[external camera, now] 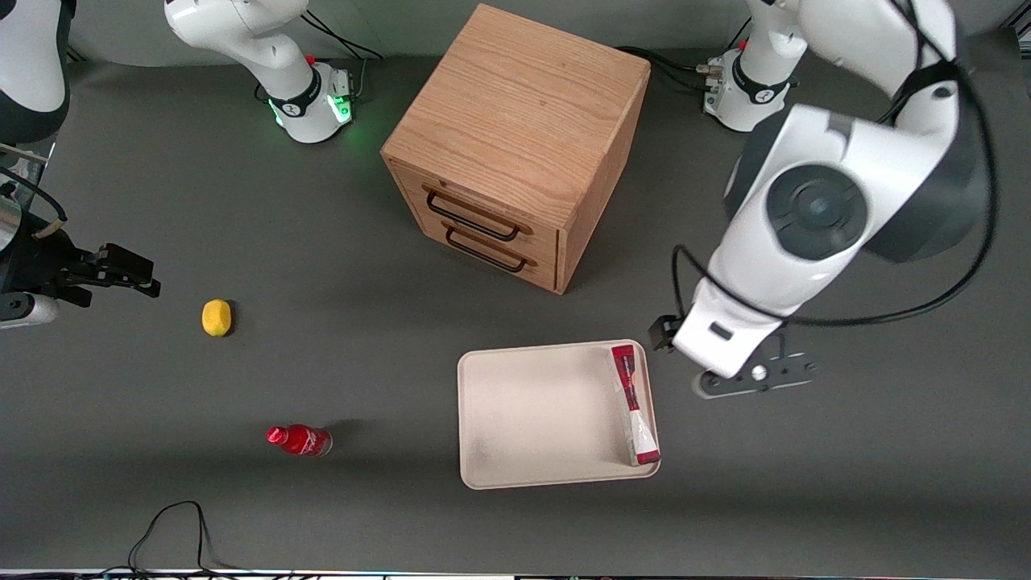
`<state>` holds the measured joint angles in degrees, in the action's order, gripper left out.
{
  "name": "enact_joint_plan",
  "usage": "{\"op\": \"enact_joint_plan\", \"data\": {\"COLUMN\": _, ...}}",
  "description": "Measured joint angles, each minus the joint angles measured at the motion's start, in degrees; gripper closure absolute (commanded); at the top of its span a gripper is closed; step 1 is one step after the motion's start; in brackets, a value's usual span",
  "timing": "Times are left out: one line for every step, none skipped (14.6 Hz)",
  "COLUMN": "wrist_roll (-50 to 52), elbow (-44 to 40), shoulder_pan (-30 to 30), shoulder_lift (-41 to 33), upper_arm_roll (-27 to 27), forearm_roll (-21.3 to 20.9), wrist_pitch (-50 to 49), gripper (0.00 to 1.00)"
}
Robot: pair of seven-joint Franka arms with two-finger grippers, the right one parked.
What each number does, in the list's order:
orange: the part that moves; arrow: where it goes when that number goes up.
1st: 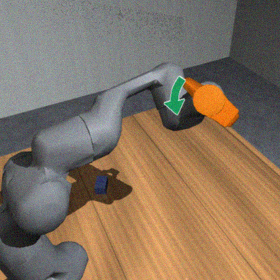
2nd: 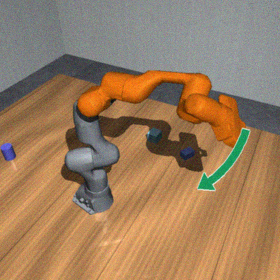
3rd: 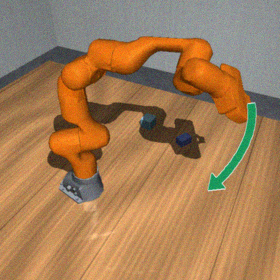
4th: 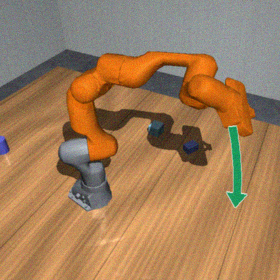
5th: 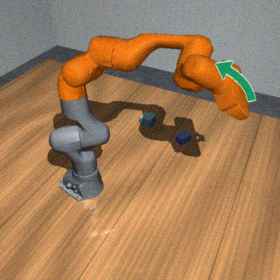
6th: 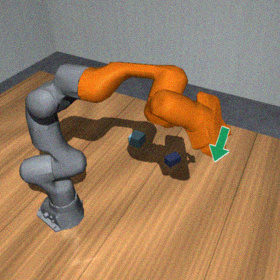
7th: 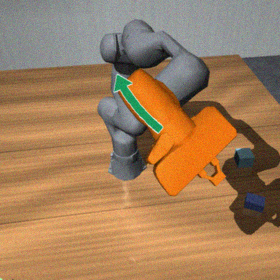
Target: Place red cookie box on tray
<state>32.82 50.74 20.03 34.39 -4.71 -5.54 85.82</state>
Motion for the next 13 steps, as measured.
{"op": "enact_joint_plan", "data": {"wrist_roll": -0.85, "elbow": 0.91, "shoulder_pan": -1.38, "shoulder_lift": -1.17, "upper_arm_roll": -0.27, "forearm_roll": 0.0, "wrist_pitch": -0.21, "gripper": 0.0}}
{"op": "enact_joint_plan", "data": {"wrist_roll": -2.4, "elbow": 2.68, "shoulder_pan": -3.0, "shoulder_lift": -2.36, "upper_arm_roll": -0.42, "forearm_roll": 0.0, "wrist_pitch": -0.1, "gripper": 0.0}}
{"op": "enact_joint_plan", "data": {"wrist_roll": -4.3, "elbow": 4.99, "shoulder_pan": -4.73, "shoulder_lift": -3.46, "upper_arm_roll": -0.49, "forearm_roll": -0.01, "wrist_pitch": 0.58, "gripper": 0.0}}
{"op": "enact_joint_plan", "data": {"wrist_roll": -6.46, "elbow": 7.76, "shoulder_pan": -6.66, "shoulder_lift": -4.64, "upper_arm_roll": -0.57, "forearm_roll": -0.01, "wrist_pitch": 2.18, "gripper": 0.0}}
{"op": "enact_joint_plan", "data": {"wrist_roll": -8.64, "elbow": 10.73, "shoulder_pan": -8.58, "shoulder_lift": -5.95, "upper_arm_roll": -0.62, "forearm_roll": -0.03, "wrist_pitch": 4.2, "gripper": 0.0}}
{"op": "enact_joint_plan", "data": {"wrist_roll": -11.24, "elbow": 14.05, "shoulder_pan": -10.76, "shoulder_lift": -7.56, "upper_arm_roll": -0.64, "forearm_roll": -0.02, "wrist_pitch": 6.46, "gripper": 0.0}}
{"op": "enact_joint_plan", "data": {"wrist_roll": -14.12, "elbow": 17.03, "shoulder_pan": -12.78, "shoulder_lift": -9.26, "upper_arm_roll": -0.66, "forearm_roll": -0.01, "wrist_pitch": 8.32, "gripper": 0.0}}
{"op": "enact_joint_plan", "data": {"wrist_roll": -17.36, "elbow": 20.07, "shoulder_pan": -14.97, "shoulder_lift": -11.29, "upper_arm_roll": -0.65, "forearm_roll": 0.0, "wrist_pitch": 10.11, "gripper": 0.0}}
{"op": "enact_joint_plan", "data": {"wrist_roll": -20.3, "elbow": 22.92, "shoulder_pan": -17.06, "shoulder_lift": -13.45, "upper_arm_roll": -0.6, "forearm_roll": 0.01, "wrist_pitch": 11.76, "gripper": 0.0}}
{"op": "enact_joint_plan", "data": {"wrist_roll": -22.9, "elbow": 25.63, "shoulder_pan": -18.93, "shoulder_lift": -15.73, "upper_arm_roll": -0.51, "forearm_roll": 0.02, "wrist_pitch": 13.31, "gripper": 0.0}}
{"op": "enact_joint_plan", "data": {"wrist_roll": -25.05, "elbow": 28.11, "shoulder_pan": -20.32, "shoulder_lift": -18.06, "upper_arm_roll": -0.2, "forearm_roll": 0.04, "wrist_pitch": 14.6, "gripper": 0.0}}
{"op": "enact_joint_plan", "data": {"wrist_roll": -26.7, "elbow": 30.11, "shoulder_pan": -21.05, "shoulder_lift": -20.25, "upper_arm_roll": 0.52, "forearm_roll": 0.19, "wrist_pitch": 15.44, "gripper": 0.0}}
{"op": "enact_joint_plan", "data": {"wrist_roll": -27.91, "elbow": 31.55, "shoulder_pan": -21.19, "shoulder_lift": -22.24, "upper_arm_roll": 1.53, "forearm_roll": 0.71, "wrist_pitch": 15.82, "gripper": 0.0}}
